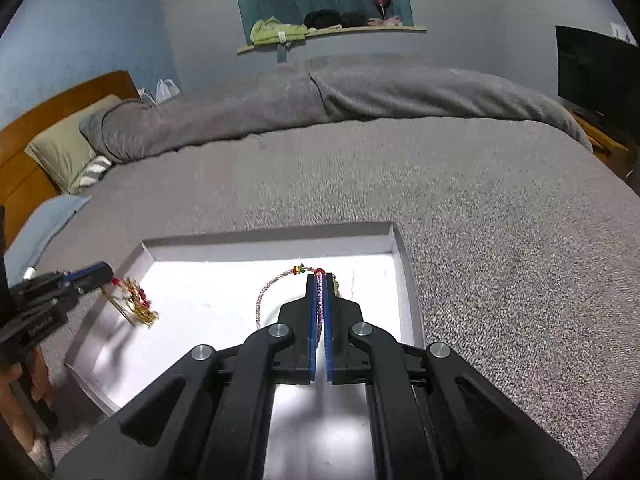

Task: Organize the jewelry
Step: 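Carry the gold chain with the left tool while the right tool carries the pink bracelet into the tray, then open the left tool over the tray while the right tool releases the pink bracelet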

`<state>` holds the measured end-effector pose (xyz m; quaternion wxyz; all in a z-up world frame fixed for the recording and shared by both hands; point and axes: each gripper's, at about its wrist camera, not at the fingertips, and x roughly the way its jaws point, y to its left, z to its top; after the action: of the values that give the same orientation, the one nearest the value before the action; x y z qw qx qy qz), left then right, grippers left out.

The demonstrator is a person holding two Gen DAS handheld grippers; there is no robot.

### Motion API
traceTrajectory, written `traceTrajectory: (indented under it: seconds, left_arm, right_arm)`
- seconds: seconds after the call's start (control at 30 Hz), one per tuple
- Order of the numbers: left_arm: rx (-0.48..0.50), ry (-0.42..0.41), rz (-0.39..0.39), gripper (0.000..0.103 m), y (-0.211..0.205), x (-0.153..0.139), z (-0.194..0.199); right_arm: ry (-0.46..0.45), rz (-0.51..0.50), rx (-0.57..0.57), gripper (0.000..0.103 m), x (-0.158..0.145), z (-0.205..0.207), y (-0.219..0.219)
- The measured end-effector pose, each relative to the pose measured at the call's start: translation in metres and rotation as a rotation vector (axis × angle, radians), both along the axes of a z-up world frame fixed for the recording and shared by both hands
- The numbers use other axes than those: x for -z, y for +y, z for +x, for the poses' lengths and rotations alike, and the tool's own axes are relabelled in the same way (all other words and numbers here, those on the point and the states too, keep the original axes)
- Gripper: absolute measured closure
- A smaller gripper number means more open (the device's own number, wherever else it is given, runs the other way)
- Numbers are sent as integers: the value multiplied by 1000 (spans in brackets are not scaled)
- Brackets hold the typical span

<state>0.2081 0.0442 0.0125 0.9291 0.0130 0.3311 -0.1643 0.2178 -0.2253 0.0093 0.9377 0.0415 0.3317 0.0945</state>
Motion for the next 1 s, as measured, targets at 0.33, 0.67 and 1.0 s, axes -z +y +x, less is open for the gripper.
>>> traceTrajectory:
  seconds: [0.33, 0.67, 1.0]
  left_arm:
    - [-18, 34, 16, 93, 5, 14, 8]
    - [-23, 41, 48, 93, -2, 19, 11]
    - [-15, 37, 41, 85, -4, 22, 11]
  right_arm:
    - [27, -18, 20, 100, 10, 5, -1]
    - [44, -24, 14, 100, 14, 8, 1]
    - [27, -27, 23, 89, 12, 5, -1]
